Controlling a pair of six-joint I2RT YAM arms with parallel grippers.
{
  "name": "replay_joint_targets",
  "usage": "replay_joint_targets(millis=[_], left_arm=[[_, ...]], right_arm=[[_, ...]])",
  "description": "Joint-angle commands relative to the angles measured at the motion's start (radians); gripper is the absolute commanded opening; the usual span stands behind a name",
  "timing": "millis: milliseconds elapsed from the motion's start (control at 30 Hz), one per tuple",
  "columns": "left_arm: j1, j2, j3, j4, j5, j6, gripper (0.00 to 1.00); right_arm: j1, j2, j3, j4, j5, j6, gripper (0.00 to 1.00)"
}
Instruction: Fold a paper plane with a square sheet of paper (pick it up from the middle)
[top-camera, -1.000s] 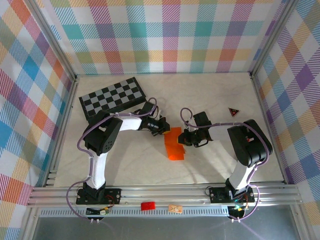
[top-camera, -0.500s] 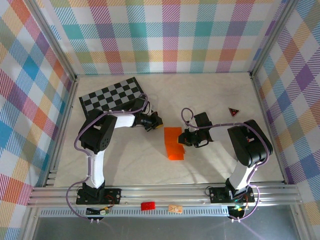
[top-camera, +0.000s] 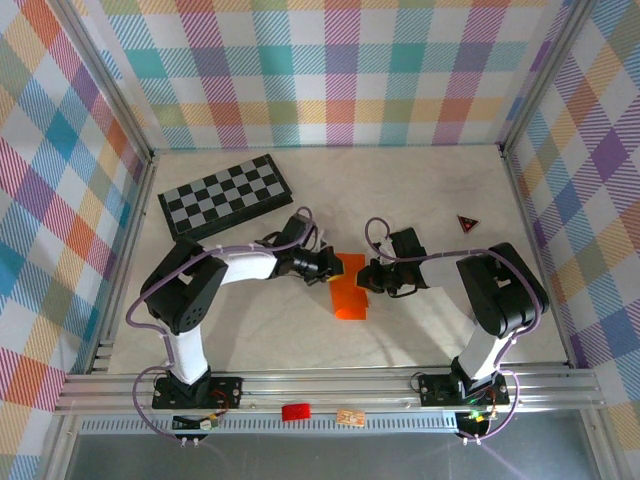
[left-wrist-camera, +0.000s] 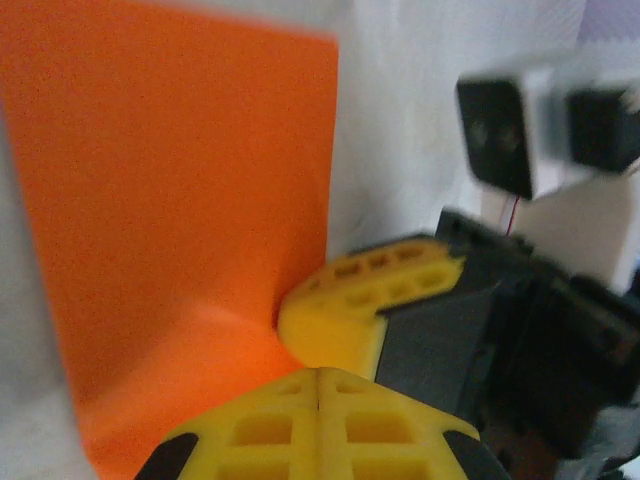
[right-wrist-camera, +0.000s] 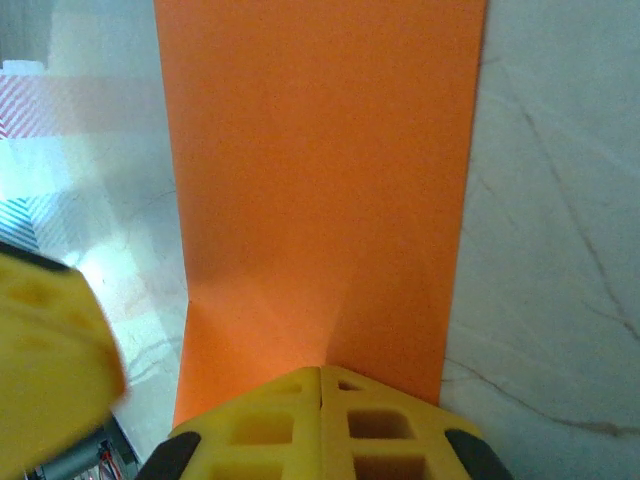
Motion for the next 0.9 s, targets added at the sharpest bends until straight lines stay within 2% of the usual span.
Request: replay_joint_targets(millis=[0,167,267,433,533,700,867], left_arm=[[-0.004,0.03,-0.011,0.045,0.046,-0.025,0.0],[-0.006,0.05,-0.041,-0.008,0.039,0.018,0.0],[-0.006,0.057,-0.049,-0.1,0.022,0.084,0.0],[-0.003,0.047,-0.086,-0.242,-0.065,0.201,0.0],[-0.003,0.028,-0.111,-0.271,-0.097,0.232,0.0],[-0.003,-0.058,-0.149,-0.201,-0.087,0.183,0.0],[-0.008,-0.126,-0.151,-0.056,-0.007,0.051,0.0]], right_arm=[[-0.002,0.046,-0.055,-0.107,0.147,-0.003,0.0],[-0.002,0.044,-0.058,-0.11,0.152,-0.004,0.0],[-0.002,0.041,-0.06,-0.111,0.153,-0.004,0.0],[-0.002,0.037,-0.066,-0.116,0.156,-0.004,0.0],[-0.002,0.038,-0.068,-0.118,0.159,-0.005,0.0],[-0.002,0.028,-0.069,-0.127,0.171,-0.009,0.0],[-0.002,0.028,-0.062,-0.136,0.167,-0.011,0.0]])
